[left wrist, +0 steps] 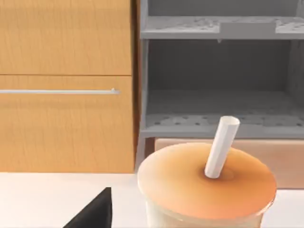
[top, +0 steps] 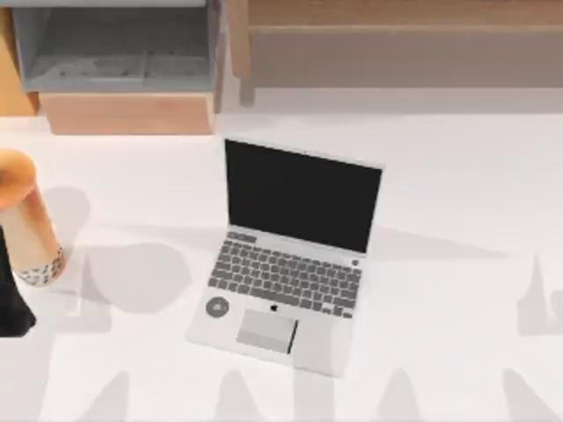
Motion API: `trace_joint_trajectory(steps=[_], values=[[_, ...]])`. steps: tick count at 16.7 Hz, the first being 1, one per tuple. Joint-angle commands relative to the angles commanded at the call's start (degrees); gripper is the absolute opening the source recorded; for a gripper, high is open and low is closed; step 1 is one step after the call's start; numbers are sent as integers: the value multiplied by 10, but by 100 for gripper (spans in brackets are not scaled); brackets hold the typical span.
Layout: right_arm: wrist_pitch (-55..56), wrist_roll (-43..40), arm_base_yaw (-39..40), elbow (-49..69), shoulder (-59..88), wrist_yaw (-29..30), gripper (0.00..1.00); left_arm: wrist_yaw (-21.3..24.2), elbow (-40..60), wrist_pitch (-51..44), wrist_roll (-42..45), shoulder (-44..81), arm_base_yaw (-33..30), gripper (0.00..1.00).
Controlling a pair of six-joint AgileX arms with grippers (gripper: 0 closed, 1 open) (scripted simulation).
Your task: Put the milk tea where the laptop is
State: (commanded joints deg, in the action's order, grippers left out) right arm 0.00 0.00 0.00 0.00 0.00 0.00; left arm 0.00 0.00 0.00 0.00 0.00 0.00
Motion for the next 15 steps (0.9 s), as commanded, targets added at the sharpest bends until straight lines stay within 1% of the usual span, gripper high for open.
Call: trace_joint_trajectory(steps=[3, 5, 11, 15], values=[[0, 0, 0, 0, 0, 0, 100, 4, 3, 7, -2, 9, 2, 100], [0, 0, 0, 0, 0, 0, 100, 13, 7, 29, 0, 42, 9, 100], [0, 0, 0, 0, 0, 0, 100, 35, 17, 88, 8, 239, 31, 100], [0, 0, 0, 0, 0, 0, 100, 52, 21, 119, 12, 310, 40, 100]])
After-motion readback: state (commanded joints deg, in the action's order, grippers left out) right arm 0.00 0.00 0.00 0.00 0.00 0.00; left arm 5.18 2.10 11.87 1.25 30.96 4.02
